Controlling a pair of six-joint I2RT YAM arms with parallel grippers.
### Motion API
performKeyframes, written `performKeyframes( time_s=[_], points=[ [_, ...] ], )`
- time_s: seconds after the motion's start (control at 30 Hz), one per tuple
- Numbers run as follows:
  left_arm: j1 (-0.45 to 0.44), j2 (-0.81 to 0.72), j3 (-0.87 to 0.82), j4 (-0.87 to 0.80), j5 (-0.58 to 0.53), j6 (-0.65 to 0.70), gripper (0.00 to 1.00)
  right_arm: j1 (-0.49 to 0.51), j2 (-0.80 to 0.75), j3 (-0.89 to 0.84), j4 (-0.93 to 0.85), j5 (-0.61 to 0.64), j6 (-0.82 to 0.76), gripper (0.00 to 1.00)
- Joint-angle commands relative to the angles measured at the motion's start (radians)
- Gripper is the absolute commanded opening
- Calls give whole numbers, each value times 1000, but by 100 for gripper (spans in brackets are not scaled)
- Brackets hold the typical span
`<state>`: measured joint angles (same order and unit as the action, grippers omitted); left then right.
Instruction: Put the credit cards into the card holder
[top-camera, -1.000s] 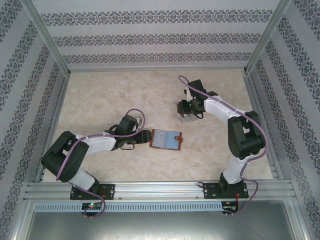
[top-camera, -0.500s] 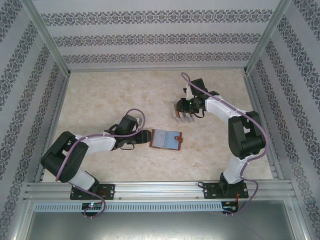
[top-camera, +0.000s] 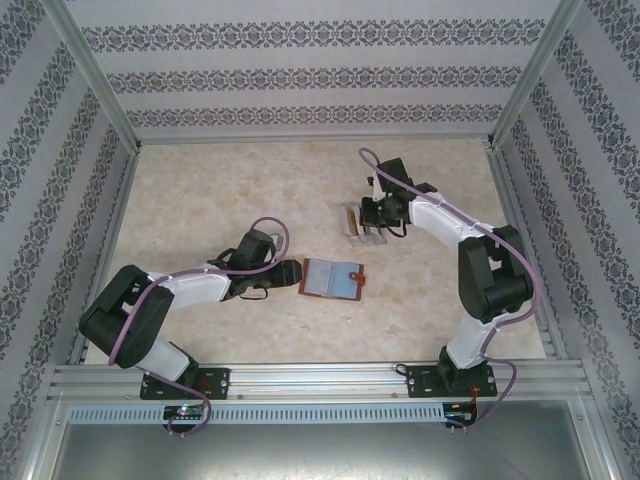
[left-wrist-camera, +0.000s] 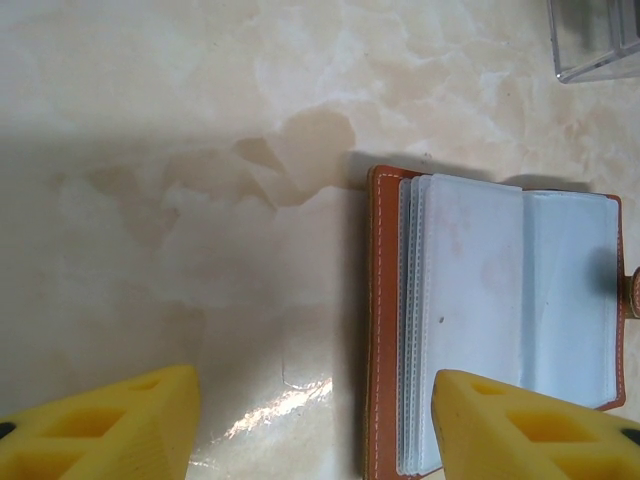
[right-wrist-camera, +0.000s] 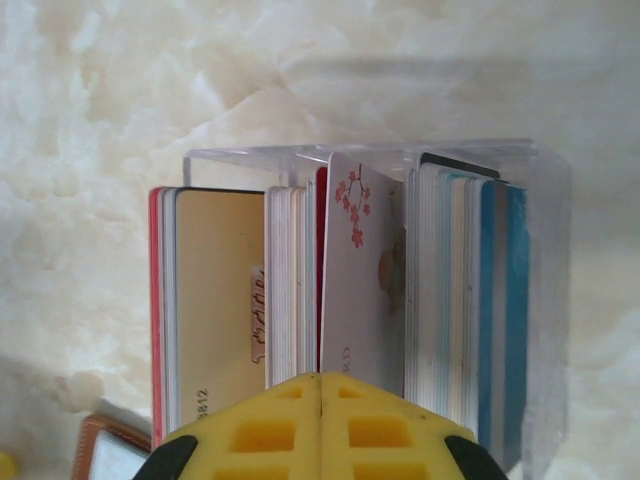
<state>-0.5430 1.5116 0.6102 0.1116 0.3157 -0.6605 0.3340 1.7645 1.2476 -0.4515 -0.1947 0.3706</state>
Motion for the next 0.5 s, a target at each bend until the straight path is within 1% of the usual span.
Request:
performKeyframes(
  time_s=[0.0, 0.07, 0.2, 0.27, 0.37, 0.47],
  points=[
    [2, 5, 23, -29, -15, 15, 63, 25, -35, -12, -56, 134, -23, 3],
    [3, 13, 25, -23, -3, 12, 63, 35, -33, -9, -67, 189, -31, 0],
    [2, 17, 30, -36, -24, 18, 63, 55, -34, -2, -100, 302, -25, 0],
    [3, 25, 30, -31, -11, 15, 63, 60, -26, 1, -107, 350, -23, 0],
    [3, 27, 33, -35, -20, 18, 63, 57, 6, 22, -136, 359, -8, 0],
    [2, 33, 37, -35, -10, 16, 63, 58, 34, 34, -134, 328, -3, 2]
  ],
)
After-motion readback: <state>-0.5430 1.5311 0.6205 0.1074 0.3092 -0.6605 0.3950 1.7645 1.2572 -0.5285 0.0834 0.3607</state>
